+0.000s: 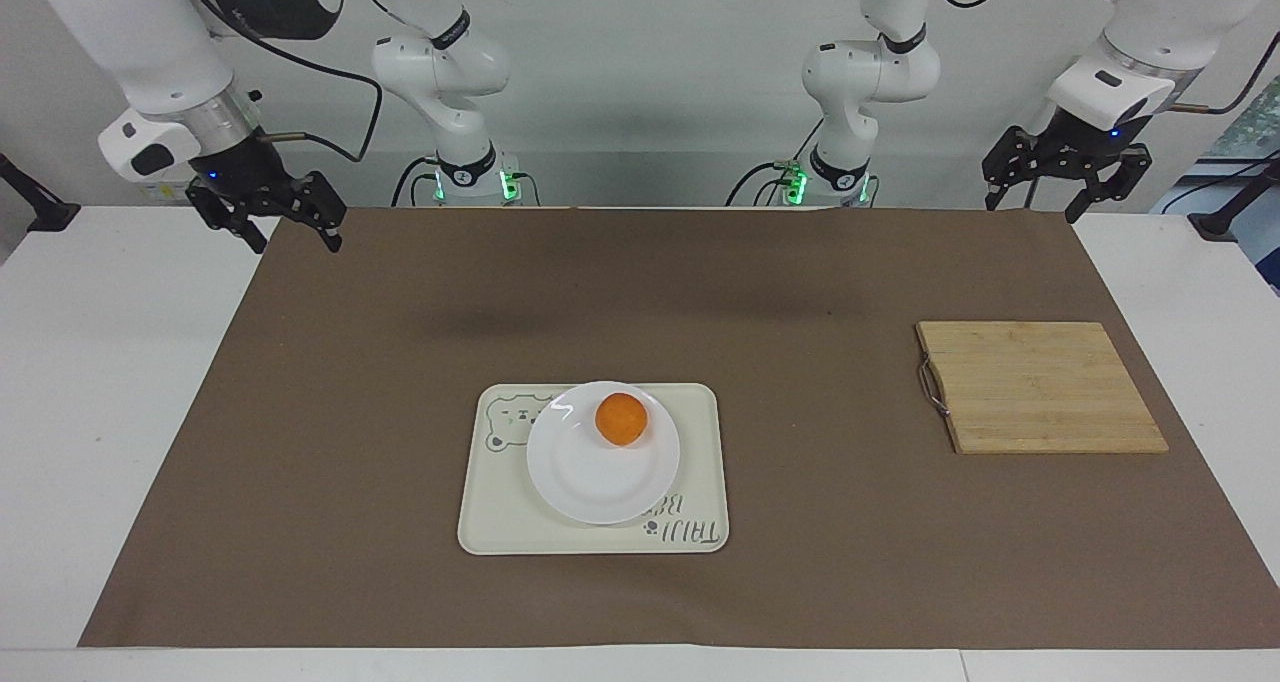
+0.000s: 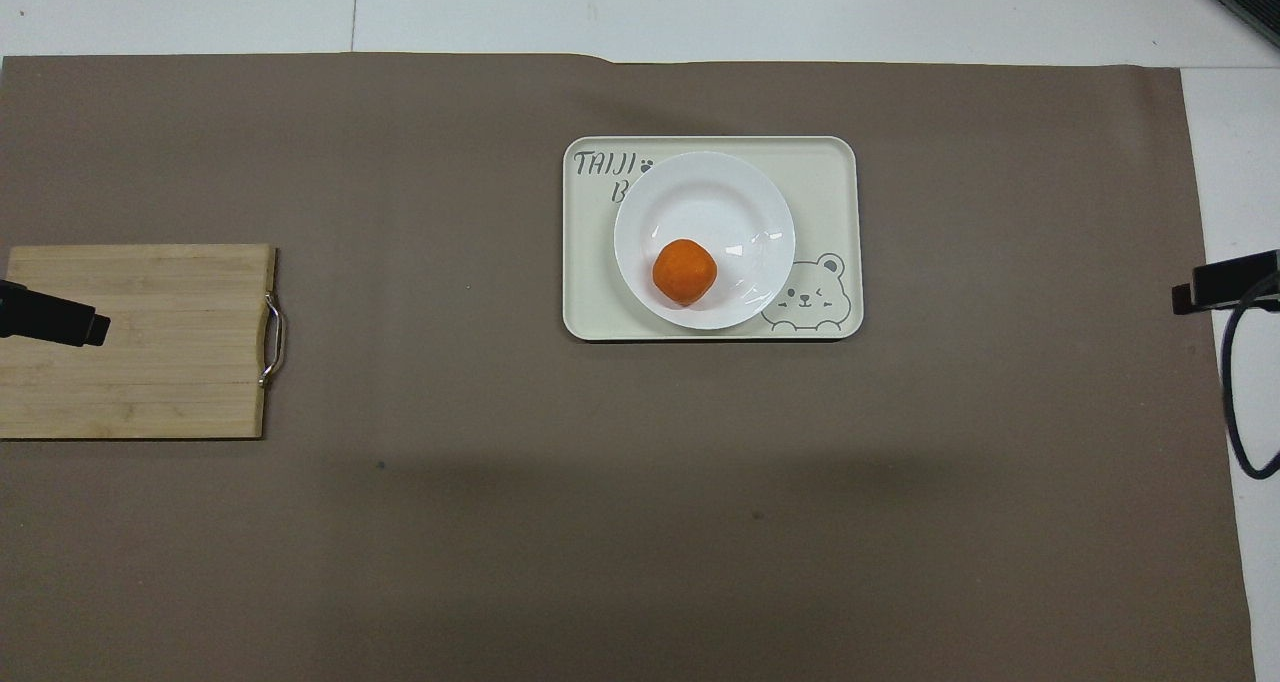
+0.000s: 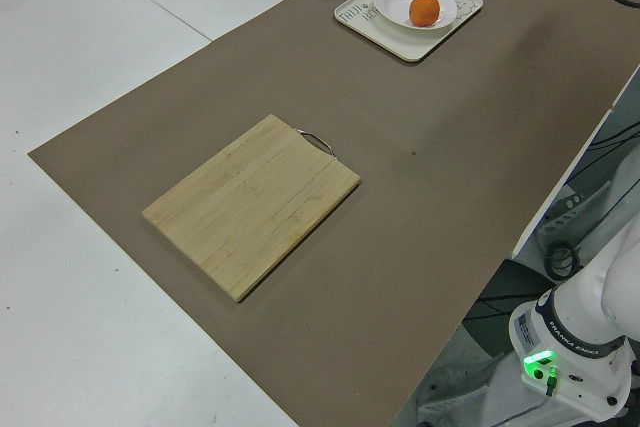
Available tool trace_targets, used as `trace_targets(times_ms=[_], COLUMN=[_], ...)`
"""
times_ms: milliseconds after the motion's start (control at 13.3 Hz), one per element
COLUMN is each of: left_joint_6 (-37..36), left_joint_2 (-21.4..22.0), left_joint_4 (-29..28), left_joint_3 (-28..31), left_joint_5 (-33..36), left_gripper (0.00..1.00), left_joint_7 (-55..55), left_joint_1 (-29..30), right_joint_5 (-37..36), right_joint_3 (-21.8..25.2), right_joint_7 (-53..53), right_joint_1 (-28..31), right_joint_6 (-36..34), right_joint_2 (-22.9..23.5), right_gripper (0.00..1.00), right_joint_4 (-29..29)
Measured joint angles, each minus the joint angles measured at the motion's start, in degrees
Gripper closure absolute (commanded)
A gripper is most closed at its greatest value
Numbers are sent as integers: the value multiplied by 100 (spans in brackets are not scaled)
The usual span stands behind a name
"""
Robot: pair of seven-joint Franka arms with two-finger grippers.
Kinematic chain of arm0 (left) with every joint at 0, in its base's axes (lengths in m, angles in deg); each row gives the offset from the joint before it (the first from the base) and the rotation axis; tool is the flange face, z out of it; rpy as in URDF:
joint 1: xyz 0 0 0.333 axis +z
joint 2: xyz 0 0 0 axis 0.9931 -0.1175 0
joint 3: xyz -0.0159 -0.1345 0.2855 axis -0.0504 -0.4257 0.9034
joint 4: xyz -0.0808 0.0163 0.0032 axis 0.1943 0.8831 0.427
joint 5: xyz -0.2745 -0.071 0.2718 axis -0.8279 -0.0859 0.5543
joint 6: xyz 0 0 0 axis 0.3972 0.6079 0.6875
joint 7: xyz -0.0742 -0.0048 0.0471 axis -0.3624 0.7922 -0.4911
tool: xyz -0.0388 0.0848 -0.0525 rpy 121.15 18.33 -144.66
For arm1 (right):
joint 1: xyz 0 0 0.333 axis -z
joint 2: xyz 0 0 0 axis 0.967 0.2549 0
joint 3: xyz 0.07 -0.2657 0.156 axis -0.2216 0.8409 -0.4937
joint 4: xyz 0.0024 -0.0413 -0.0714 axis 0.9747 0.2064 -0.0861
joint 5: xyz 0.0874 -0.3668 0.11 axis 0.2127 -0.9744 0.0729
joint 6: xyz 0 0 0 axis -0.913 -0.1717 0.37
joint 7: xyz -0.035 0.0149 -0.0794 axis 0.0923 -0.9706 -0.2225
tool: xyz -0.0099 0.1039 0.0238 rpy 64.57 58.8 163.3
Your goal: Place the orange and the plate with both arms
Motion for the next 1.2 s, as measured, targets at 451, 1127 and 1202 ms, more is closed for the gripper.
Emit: trace_targets(times_ms=[451,1127,1202], left_joint_6=[-46,-46,-46], left_joint_2=[-41,-41,-41], left_joint_4=[103,103,103], left_joint_3=[0,-1,-1], left_joint_5=[-7,-10,-10], left_gripper=[0,0,0], left_joint_7=[-1,-1,-1], left_joint_1=[-1,-1,-1], right_joint_5=[-87,-396,-396], right_joint_3=[-7,-191,-196], right_joint_7=[-279,-278,-278], right_joint_1=[-3,-167,-171], right_joint_6=[-148,-109,-109], right_joint_2=[-267,-593,-593], right_gripper=[0,0,0], right_joint_4=[289,367,378])
